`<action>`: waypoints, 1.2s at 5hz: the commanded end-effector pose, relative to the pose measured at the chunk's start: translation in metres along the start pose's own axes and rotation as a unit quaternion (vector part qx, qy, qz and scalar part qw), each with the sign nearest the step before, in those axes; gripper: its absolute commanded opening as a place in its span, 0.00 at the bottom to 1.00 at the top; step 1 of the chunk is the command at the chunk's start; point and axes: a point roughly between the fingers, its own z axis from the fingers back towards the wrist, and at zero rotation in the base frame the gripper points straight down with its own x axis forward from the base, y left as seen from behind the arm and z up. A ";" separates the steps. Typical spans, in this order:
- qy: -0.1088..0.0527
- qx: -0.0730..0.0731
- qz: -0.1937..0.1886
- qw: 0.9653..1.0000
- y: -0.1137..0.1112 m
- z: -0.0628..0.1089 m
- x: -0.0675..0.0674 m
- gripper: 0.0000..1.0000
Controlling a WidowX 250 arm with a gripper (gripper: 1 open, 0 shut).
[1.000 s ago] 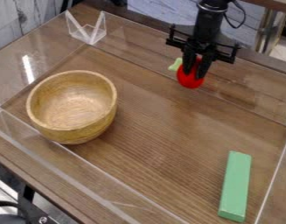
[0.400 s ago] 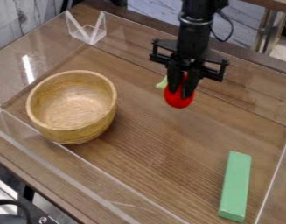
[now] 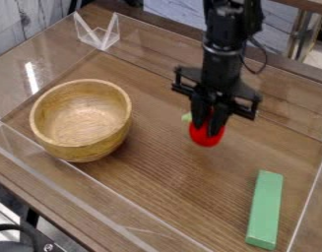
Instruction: Move the red fruit to the right
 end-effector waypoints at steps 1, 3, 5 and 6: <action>-0.032 -0.012 -0.026 0.999 -0.008 0.007 0.000 0.00; -0.021 -0.014 -0.053 0.998 -0.010 -0.002 -0.007 1.00; -0.022 -0.013 -0.073 0.997 -0.013 -0.004 -0.012 1.00; -0.024 -0.015 -0.082 0.996 -0.014 -0.004 -0.013 1.00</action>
